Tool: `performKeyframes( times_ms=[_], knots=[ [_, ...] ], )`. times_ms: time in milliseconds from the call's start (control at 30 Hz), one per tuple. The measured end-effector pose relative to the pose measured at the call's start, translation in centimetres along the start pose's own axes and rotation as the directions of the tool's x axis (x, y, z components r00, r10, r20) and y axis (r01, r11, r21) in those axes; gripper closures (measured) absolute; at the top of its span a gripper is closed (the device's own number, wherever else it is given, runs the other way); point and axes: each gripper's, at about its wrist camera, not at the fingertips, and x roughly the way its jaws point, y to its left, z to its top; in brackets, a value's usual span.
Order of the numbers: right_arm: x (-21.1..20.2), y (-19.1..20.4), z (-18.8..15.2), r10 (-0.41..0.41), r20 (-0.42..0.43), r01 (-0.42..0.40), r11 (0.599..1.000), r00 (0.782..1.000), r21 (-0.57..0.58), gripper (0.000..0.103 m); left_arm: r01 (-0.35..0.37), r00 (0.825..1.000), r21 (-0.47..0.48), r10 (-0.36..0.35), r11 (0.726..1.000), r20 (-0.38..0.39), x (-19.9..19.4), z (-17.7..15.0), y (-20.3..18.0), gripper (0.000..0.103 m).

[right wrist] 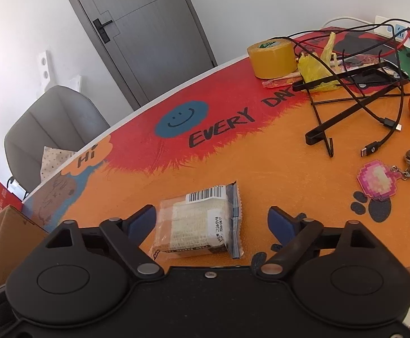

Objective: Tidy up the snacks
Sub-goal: 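Grasp an orange candy packet with the left gripper while the right grasps a clear bread packet, then lower the orange candy into the box and open the left gripper while the right drops the bread in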

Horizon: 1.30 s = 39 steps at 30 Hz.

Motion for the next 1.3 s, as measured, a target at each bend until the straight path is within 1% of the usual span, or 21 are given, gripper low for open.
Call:
performKeyframes(
  times_ms=[100, 233, 267, 300, 333, 367, 400, 433, 467, 500, 567, 600, 667, 733, 800, 933, 967, 1000, 1033, 1233, 1300],
  knots=[
    [0.1, 0.8, 0.2, -0.003, 0.006, 0.004, 1.000, 1.000, -0.025, 0.001, -0.001, 1.000, 0.000, 0.001, 1.000, -0.007, 0.3, 0.1, 0.2, 0.098],
    [1.3, 1.5, 0.2, -0.039, -0.014, 0.039, 0.997, 0.999, -0.061, 0.000, -0.005, 1.000, -0.013, 0.005, 1.000, -0.010, 0.5, -0.1, 0.6, 0.097],
    [1.6, 1.7, 0.0, -0.053, -0.020, 0.052, 0.996, 0.998, -0.077, 0.002, -0.008, 1.000, -0.017, 0.008, 1.000, -0.010, 0.4, -0.1, 0.6, 0.096],
    [1.9, 1.8, -0.3, -0.071, -0.026, 0.068, 0.993, 0.997, -0.095, 0.010, -0.011, 1.000, -0.018, 0.011, 1.000, -0.013, 0.4, -0.1, 0.7, 0.094],
    [2.1, 2.0, -0.6, -0.091, -0.022, 0.088, 0.989, 0.996, -0.117, 0.014, -0.013, 1.000, -0.016, 0.013, 1.000, -0.018, 0.4, 0.0, 0.7, 0.094],
    [2.0, 2.2, -0.8, -0.103, -0.007, 0.101, 0.984, 0.995, -0.144, 0.026, -0.011, 1.000, -0.011, 0.010, 1.000, -0.020, 0.4, 0.0, 0.7, 0.094],
    [1.8, 2.3, -0.9, -0.124, 0.002, 0.123, 0.979, 0.992, -0.160, 0.034, -0.011, 1.000, -0.007, 0.011, 1.000, -0.018, 0.3, 0.0, 0.7, 0.093],
    [1.6, 2.1, -0.9, -0.121, 0.002, 0.120, 0.981, 0.993, -0.153, 0.036, -0.016, 1.000, -0.003, 0.016, 1.000, -0.015, 0.3, -0.1, 0.7, 0.090],
    [1.3, 1.8, -0.8, -0.110, 0.001, 0.110, 0.984, 0.994, -0.139, 0.039, -0.020, 1.000, 0.000, 0.020, 1.000, -0.014, 0.4, -0.1, 0.7, 0.083],
    [1.1, 1.5, -0.7, -0.102, 0.001, 0.101, 0.986, 0.995, -0.134, 0.040, -0.024, 1.000, 0.002, 0.024, 1.000, -0.017, 0.5, -0.2, 0.7, 0.073],
    [0.8, 1.1, -0.9, -0.100, 0.004, 0.100, 0.986, 0.995, -0.130, 0.041, -0.033, 0.999, 0.001, 0.033, 0.999, -0.021, 0.7, -0.3, 0.6, 0.063],
    [0.6, 0.9, -0.9, -0.101, 0.007, 0.101, 0.987, 0.995, -0.126, 0.041, -0.040, 0.999, 0.003, 0.040, 0.999, -0.019, 0.8, -0.3, 0.6, 0.060],
    [0.3, 0.6, -1.1, -0.097, 0.011, 0.097, 0.989, 0.995, -0.114, 0.041, -0.041, 0.999, 0.013, 0.042, 0.999, -0.021, 1.1, -0.4, 0.4, 0.060],
    [0.0, 0.2, -1.1, -0.092, 0.012, 0.093, 0.990, 0.996, -0.105, 0.041, -0.020, 0.999, 0.013, 0.020, 1.000, -0.034, 1.4, -0.7, 0.2, 0.060],
    [-0.2, -0.1, -1.2, -0.086, 0.015, 0.087, 0.992, 0.996, -0.096, 0.041, -0.017, 0.999, 0.032, 0.019, 0.999, -0.049, 1.8, -1.0, -0.2, 0.060],
    [-0.6, -0.6, -1.5, -0.083, 0.021, 0.085, 0.992, 0.996, -0.091, 0.041, -0.039, 0.999, 0.069, 0.041, 0.997, -0.018, 1.9, -1.5, -0.8, 0.060],
    [-0.7, -0.7, -1.6, -0.082, 0.024, 0.084, 0.992, 0.996, -0.090, 0.041, -0.053, 0.998, 0.085, 0.054, 0.995, -0.014, 2.0, -1.6, -1.0, 0.065],
    [-0.8, -0.8, -1.7, -0.080, 0.028, 0.082, 0.993, 0.996, -0.090, 0.041, -0.064, 0.998, 0.102, 0.065, 0.993, -0.008, 2.0, -1.7, -1.1, 0.074],
    [-0.9, -0.9, -1.8, -0.079, 0.032, 0.082, 0.993, 0.996, -0.090, 0.041, -0.064, 0.998, 0.112, 0.065, 0.992, -0.008, 2.0, -1.7, -1.2, 0.078],
    [-1.5, -0.9, -2.4, -0.071, 0.044, 0.074, 0.994, 0.997, -0.076, 0.042, -0.032, 0.999, 0.094, 0.035, 0.995, -0.023, 1.3, -1.8, -0.8, 0.084],
    [-1.8, -0.8, -2.4, -0.061, 0.048, 0.064, 0.995, 0.997, -0.073, 0.046, -0.019, 1.000, 0.087, 0.020, 0.996, -0.019, 0.7, -1.7, -0.8, 0.085]
  ],
)
